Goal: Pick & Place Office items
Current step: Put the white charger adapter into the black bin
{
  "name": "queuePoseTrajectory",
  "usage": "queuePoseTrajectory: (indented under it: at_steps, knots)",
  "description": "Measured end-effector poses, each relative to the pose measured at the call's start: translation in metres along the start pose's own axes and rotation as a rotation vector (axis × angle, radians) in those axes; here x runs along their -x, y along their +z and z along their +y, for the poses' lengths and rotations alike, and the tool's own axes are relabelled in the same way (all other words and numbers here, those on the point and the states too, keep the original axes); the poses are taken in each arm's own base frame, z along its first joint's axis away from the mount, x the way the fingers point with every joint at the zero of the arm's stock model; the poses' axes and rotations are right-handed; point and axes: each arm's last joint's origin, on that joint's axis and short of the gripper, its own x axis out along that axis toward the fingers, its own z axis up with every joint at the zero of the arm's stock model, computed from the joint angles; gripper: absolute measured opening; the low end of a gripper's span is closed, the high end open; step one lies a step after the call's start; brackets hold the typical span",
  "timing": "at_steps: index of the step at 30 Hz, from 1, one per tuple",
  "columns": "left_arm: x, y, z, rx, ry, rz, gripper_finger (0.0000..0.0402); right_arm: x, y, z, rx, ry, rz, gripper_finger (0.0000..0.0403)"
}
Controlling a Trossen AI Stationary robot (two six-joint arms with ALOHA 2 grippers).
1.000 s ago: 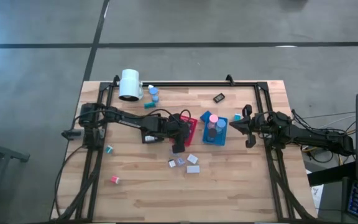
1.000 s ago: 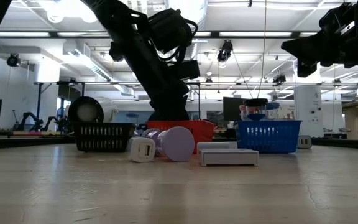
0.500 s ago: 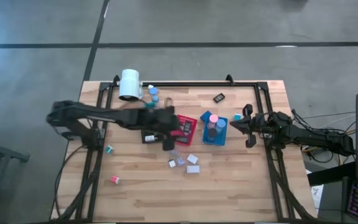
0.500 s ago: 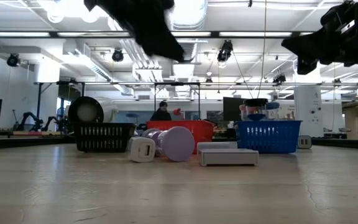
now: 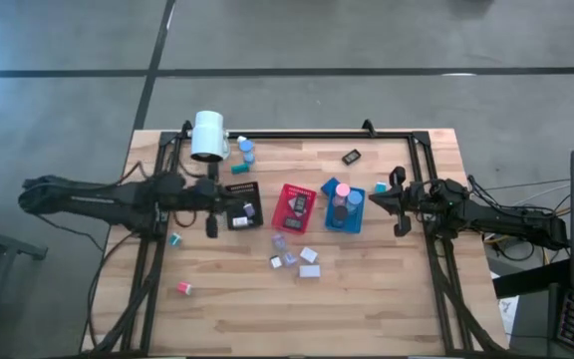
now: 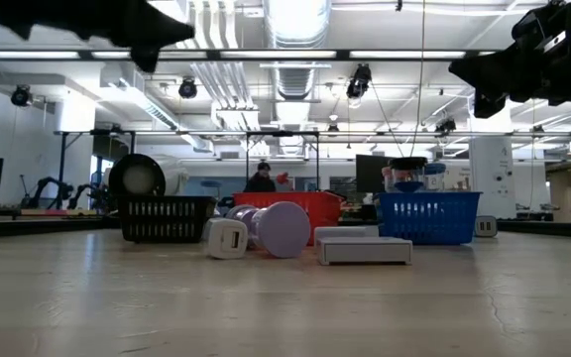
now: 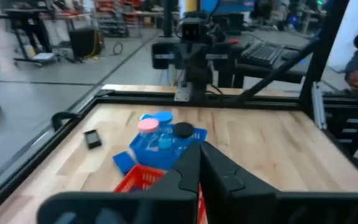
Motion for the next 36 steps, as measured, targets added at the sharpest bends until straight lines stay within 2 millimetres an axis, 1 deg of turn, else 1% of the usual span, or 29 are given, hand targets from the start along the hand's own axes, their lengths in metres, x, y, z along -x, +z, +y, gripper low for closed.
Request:
queuePoseTrajectory:
  at_steps: [3,6,10,13,25,29,36]
  knots:
    - [0.016,-0.018,0.003,0.016,0.071,-0.041,0.0005,0.000,0.000,0.000,0.000,0.000,0.000,0.0008]
    - [0.029,-0.033,0.005,0.027,0.101,-0.093,0.0004,0.000,0.000,0.000,0.000,0.000,0.001,0.0008]
    - [0.041,-0.043,0.006,0.054,0.099,-0.138,0.0004,0.000,0.000,0.000,-0.007,0.000,0.001,0.0008]
    - [0.047,-0.049,0.006,0.061,0.099,-0.157,0.0002,0.000,0.000,0.000,-0.017,0.000,0.000,0.0008]
    - [0.051,-0.078,0.008,0.081,0.136,-0.141,0.0002,0.000,0.000,0.000,-0.019,0.000,0.000,0.0008]
    - [0.051,-0.083,0.009,0.097,0.152,-0.134,0.0002,0.000,0.000,0.000,-0.019,0.000,0.000,0.0008]
    - [0.051,-0.084,0.009,0.103,0.159,-0.127,0.0003,0.000,0.000,0.000,-0.019,0.000,-0.001,0.0008]
